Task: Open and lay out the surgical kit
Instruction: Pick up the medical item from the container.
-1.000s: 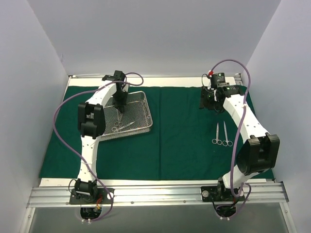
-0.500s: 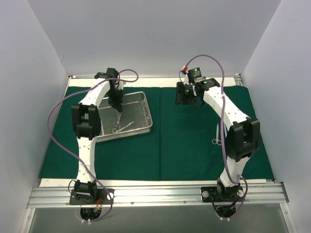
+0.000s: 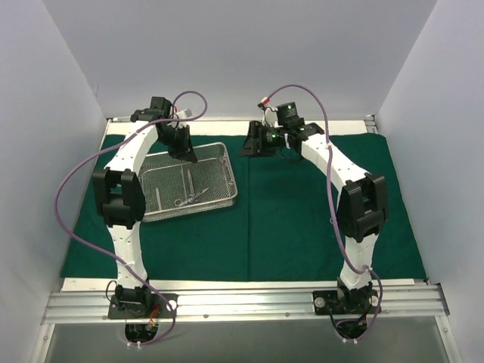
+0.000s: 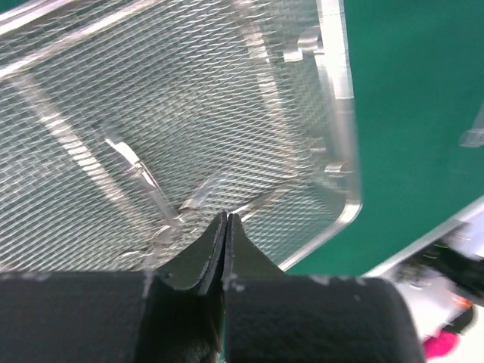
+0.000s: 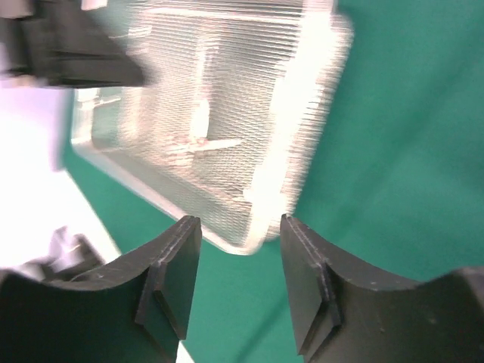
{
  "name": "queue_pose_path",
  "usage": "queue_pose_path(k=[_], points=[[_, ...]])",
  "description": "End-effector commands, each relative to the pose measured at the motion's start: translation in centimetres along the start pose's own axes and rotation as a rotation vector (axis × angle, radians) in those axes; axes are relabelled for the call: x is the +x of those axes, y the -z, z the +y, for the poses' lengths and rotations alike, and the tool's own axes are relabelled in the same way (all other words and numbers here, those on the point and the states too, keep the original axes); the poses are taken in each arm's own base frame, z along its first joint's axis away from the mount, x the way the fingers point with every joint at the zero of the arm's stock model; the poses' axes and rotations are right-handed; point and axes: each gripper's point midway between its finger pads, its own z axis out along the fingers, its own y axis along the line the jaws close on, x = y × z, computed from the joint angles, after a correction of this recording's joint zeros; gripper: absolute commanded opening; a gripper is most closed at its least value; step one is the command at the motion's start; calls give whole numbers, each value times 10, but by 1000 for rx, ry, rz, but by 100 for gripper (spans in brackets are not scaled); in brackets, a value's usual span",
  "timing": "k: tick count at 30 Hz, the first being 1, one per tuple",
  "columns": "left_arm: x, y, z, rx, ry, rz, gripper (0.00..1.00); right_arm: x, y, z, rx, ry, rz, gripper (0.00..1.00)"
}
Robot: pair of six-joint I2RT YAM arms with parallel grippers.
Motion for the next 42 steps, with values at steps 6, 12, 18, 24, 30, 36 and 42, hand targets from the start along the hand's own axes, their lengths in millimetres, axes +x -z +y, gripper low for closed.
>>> queue_pose_path(k=[6,12,18,24,30,36,42], points=[[-12,44,-94,336,-11,-177,2,5,-2,70,-398,-14,-25,57],[16,30,-32,-3,68,-65,34,17,-4,54,-287,-8,22,52],[27,-3,-1,-156,162,-1,46,12,8,42,-159,21,-12,49],[31,-30,24,-275,213,53,52,17,25,34,-87,65,-8,49],[43,-54,39,-316,247,107,52,22,38,23,-66,54,-12,49],[52,-63,52,-365,255,136,52,23,49,11,-53,36,-26,49],[65,-78,59,-372,260,184,48,22,50,6,-54,27,-28,49]])
